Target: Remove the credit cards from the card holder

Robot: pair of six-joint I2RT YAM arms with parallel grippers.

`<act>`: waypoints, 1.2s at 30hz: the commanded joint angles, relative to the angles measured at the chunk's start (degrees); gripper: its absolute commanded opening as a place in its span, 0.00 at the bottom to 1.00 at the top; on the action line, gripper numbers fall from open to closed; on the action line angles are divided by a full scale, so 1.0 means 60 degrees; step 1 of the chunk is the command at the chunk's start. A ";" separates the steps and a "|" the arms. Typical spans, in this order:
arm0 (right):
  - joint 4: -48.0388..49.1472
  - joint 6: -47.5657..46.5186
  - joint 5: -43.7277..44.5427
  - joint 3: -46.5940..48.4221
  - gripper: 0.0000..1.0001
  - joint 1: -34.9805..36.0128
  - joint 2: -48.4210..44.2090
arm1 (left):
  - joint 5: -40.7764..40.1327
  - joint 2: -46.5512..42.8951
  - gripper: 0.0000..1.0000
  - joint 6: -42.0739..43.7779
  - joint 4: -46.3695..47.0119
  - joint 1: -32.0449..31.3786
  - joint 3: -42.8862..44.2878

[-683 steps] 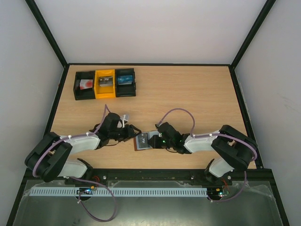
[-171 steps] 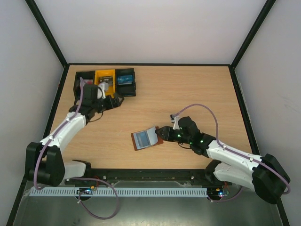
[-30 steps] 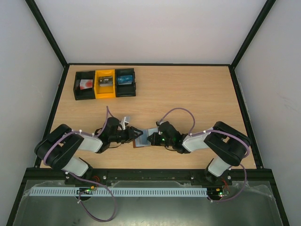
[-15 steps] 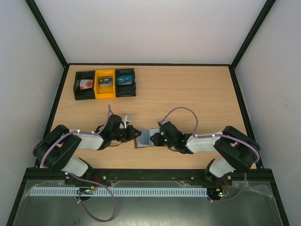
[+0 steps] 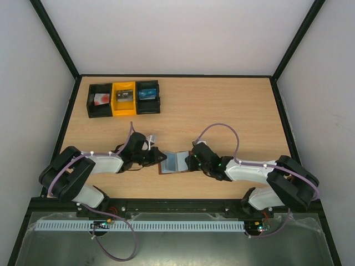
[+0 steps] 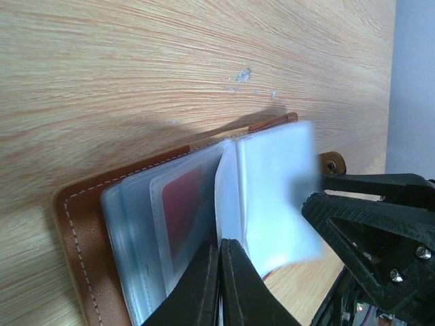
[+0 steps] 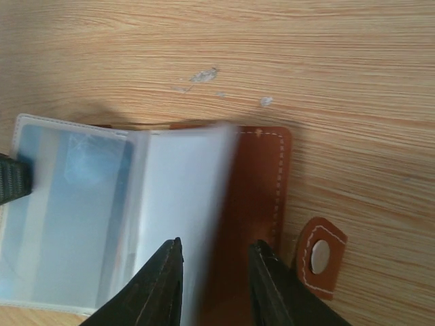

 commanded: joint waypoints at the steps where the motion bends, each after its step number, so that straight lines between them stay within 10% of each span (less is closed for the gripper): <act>1: -0.0444 -0.0303 0.0703 0.0071 0.27 -0.0069 -0.0011 | 0.0033 -0.0031 0.03 0.0459 -0.0751 0.0112 0.0237; 36: 0.0807 0.0336 -0.0297 -0.0952 0.18 -0.0047 -0.0199 | 0.0772 -0.0143 0.33 -0.1050 0.1189 -0.0688 0.0419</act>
